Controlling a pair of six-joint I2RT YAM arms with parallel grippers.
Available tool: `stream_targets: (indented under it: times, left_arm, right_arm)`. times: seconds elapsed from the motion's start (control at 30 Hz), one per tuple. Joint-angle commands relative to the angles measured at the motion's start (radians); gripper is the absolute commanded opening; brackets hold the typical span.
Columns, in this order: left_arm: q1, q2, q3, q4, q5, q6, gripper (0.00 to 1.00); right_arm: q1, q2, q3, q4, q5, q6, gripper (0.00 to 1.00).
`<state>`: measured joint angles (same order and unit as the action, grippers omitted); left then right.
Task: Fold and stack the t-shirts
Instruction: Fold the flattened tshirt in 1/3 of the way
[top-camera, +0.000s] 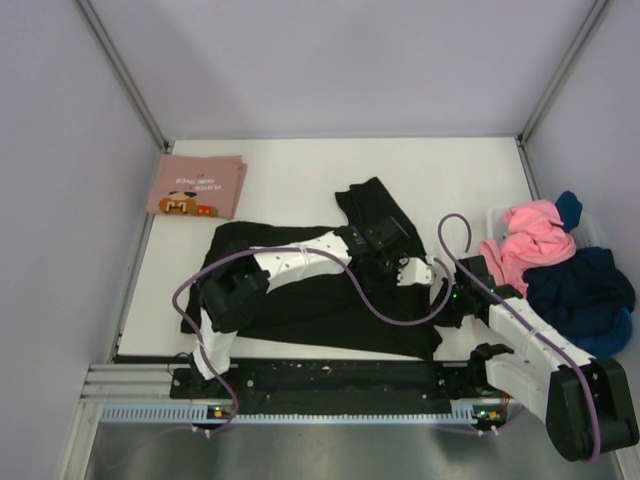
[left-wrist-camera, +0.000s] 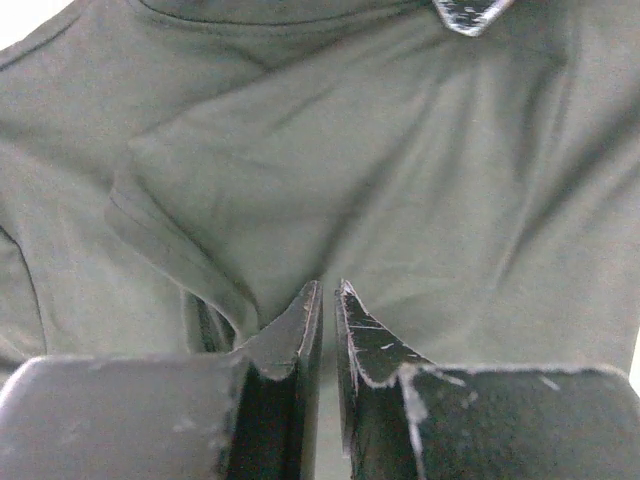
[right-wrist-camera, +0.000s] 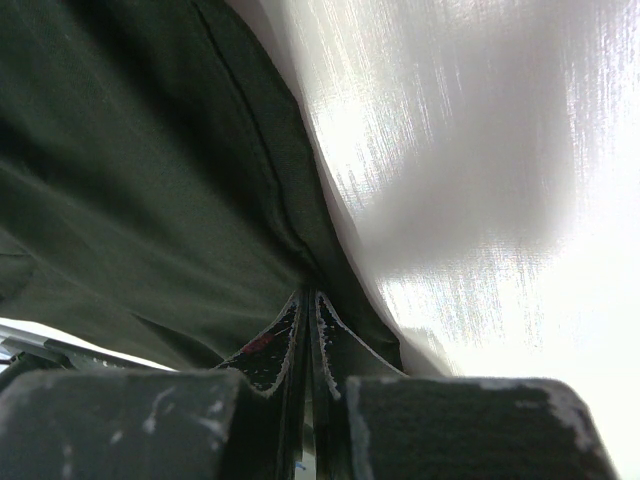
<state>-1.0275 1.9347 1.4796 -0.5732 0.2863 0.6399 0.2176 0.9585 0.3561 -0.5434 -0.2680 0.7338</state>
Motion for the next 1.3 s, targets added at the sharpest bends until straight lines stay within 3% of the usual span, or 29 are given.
stream_targets:
  times: [0.0,0.1,0.5,0.67,0.8,0.93,1.07,1.27]
  left_arm:
    - [0.029,0.121,0.117,-0.027,-0.024,0.067,0.13]
    - [0.040,0.174,0.151,0.012,-0.148,0.047,0.09]
    - [0.141,0.193,0.148,0.148,-0.401,0.033,0.10]
    - [0.173,0.150,0.174,0.136,-0.437,0.030,0.12]
    - [0.187,-0.011,0.144,0.070,-0.368,0.030,0.24]
    - [0.222,-0.190,0.026,-0.010,-0.346,0.030,0.42]
    - [0.320,-0.397,-0.145,-0.083,-0.352,0.014,0.50]
    - [0.562,-0.601,-0.378,-0.165,-0.381,0.000,0.53]
  right_arm:
    - [-0.009,0.003,0.009,-0.021,0.036,-0.019,0.00]
    - [-0.011,0.002,0.009,-0.021,0.038,-0.019,0.00]
    - [-0.011,0.009,0.009,-0.021,0.038,-0.017,0.00]
    - [-0.009,0.000,0.026,-0.023,0.058,-0.030,0.00]
    - [-0.011,-0.004,0.125,-0.023,0.061,-0.098,0.00]
    - [-0.011,0.003,0.285,-0.026,0.033,-0.236,0.20]
    - [-0.011,0.072,0.394,0.032,0.076,-0.323,0.44]
    - [0.011,0.363,0.524,0.169,0.030,-0.393,0.49]
